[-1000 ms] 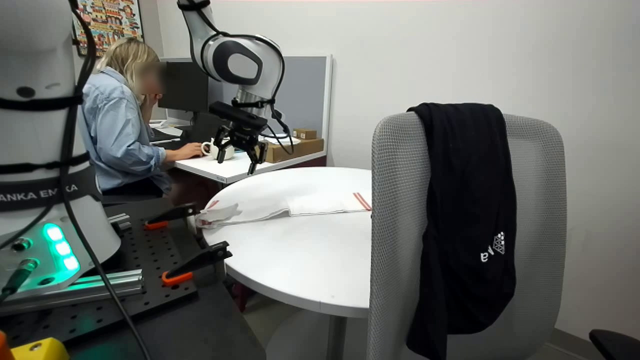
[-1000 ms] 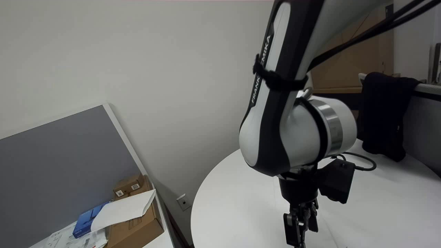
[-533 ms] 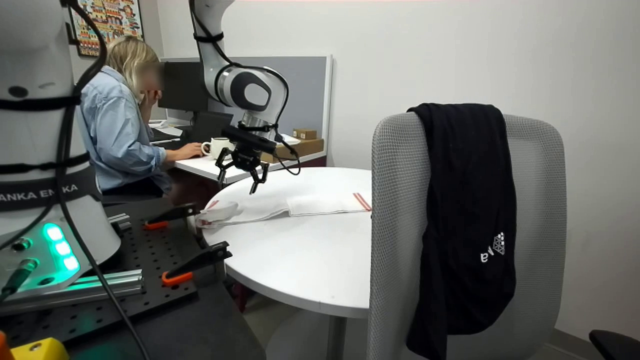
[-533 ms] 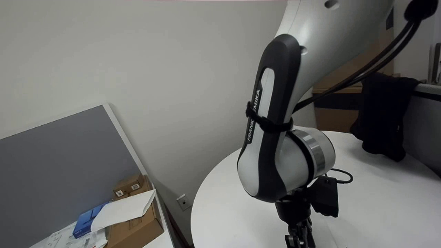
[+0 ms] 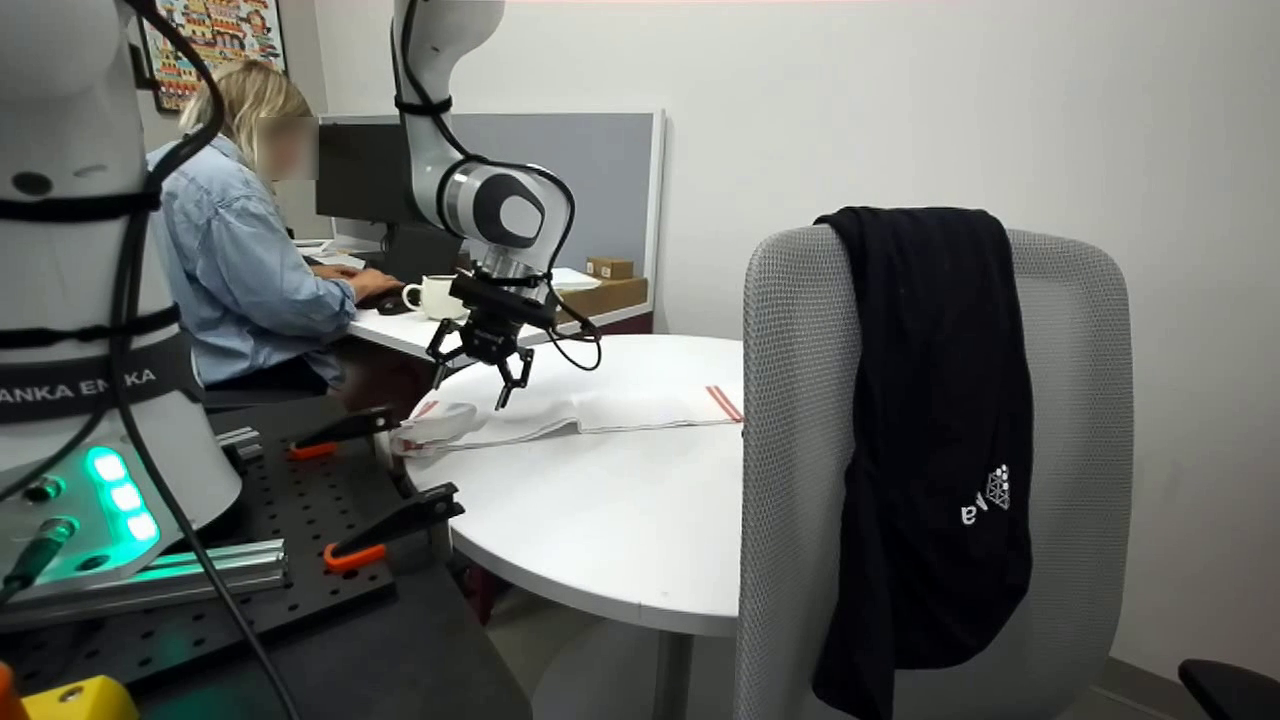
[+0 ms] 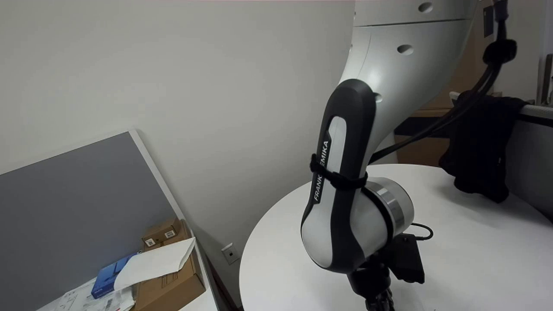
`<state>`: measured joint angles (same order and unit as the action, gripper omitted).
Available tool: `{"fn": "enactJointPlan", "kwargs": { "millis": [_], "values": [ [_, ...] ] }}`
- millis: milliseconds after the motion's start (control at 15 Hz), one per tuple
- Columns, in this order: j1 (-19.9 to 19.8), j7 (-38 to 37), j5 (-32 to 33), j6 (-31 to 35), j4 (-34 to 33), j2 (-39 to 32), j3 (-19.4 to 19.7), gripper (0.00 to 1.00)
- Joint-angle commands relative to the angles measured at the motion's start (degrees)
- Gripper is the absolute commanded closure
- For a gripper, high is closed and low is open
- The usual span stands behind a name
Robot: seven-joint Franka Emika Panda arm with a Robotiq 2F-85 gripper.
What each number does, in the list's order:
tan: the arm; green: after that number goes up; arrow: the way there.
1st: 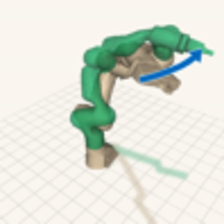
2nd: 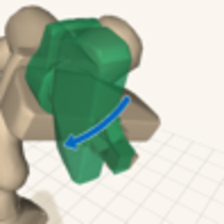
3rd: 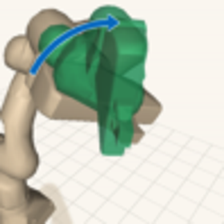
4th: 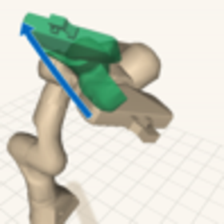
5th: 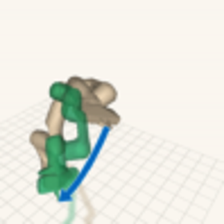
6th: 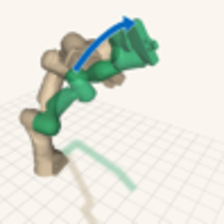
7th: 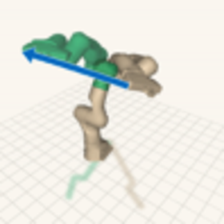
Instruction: Fold the white and red cloth on the table
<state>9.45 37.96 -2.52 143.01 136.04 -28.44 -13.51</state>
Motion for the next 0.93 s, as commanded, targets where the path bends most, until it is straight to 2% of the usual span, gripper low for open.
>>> {"fn": "enactJointPlan", "kwargs": {
  "millis": [0,267,600,667,867],
  "values": [
    [-1.14,-1.61,3.45,-2.38,-1.92,-2.3,-0.64,0.26],
    [-1.21,-1.67,4.17,-3.01,-2.2,-3.14,-1.17,0.54],
    [-1.18,-2.22,4.39,-2.98,-1.7,-2.31,-1.78,0.95],
    [-1.39,-2.57,3.95,-3.13,-1.34,-1.42,-2.04,0.99],
    [-1.72,-3.89,3.49,-5.9,-0.39,2.42,-2.66,1.0]
  ]
}}
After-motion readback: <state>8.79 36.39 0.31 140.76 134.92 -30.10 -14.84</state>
